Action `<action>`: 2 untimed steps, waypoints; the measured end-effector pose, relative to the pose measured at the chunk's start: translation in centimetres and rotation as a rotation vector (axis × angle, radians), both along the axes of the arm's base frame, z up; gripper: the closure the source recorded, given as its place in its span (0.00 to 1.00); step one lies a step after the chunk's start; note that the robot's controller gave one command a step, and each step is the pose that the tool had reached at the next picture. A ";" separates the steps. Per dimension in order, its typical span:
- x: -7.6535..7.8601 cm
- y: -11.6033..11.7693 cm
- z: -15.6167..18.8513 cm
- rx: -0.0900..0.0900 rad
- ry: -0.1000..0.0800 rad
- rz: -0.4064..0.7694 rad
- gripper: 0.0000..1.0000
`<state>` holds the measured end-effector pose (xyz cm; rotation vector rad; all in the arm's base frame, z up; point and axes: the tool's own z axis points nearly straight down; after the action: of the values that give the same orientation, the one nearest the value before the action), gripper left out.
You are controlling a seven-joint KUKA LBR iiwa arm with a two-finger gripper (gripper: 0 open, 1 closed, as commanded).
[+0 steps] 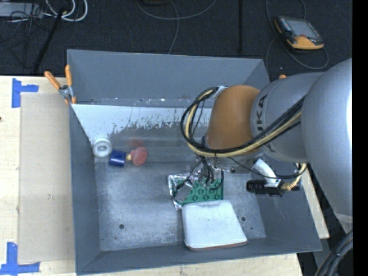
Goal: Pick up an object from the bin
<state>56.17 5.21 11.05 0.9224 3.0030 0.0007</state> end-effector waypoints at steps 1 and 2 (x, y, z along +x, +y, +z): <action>-1.0 -0.6 -4.2 -0.001 -0.001 -0.031 0.00; -0.9 -0.6 -4.1 0.000 -0.002 -0.032 0.00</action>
Offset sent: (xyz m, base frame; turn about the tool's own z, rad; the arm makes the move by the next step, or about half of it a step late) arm -0.0100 -0.0066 -0.0405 0.0354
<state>55.28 4.59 6.92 0.9696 2.9858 0.0013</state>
